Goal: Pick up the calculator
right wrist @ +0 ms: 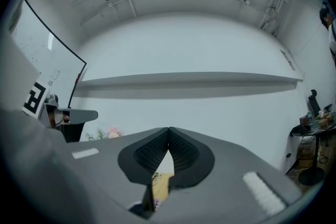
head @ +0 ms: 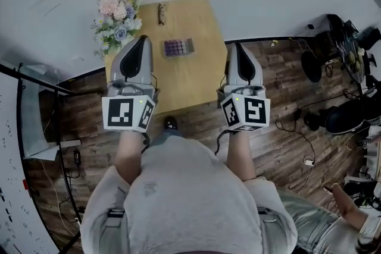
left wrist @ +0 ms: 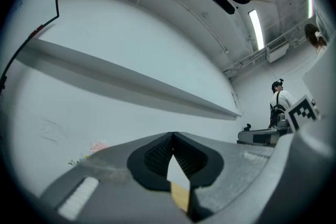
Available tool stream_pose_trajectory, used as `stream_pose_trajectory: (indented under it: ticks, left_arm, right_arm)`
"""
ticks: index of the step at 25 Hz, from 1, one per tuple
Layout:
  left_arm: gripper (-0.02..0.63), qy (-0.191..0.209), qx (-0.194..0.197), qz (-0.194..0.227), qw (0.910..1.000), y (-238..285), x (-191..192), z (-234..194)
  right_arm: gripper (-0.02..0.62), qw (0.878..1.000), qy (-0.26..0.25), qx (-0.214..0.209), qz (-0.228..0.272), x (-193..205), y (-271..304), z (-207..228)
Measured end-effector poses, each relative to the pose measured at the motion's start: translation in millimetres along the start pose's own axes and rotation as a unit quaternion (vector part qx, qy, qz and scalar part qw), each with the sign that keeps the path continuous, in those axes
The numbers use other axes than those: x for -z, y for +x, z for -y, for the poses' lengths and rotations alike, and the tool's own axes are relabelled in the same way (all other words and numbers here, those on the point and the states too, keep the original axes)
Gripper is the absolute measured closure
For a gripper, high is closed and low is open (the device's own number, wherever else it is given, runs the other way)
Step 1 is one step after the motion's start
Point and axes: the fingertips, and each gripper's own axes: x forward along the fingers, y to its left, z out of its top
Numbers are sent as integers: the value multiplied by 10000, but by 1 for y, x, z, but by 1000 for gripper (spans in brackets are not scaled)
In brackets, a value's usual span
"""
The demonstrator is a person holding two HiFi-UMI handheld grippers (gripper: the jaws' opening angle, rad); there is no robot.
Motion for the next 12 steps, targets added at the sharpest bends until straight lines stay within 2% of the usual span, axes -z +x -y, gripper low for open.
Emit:
stream_pose_trajectory:
  ticks: [12]
  left_arm:
    - [601,-80,177,-96,9998,54,19,-30]
  right_arm:
    - [595,9998,-56,141,-87,14,57,6]
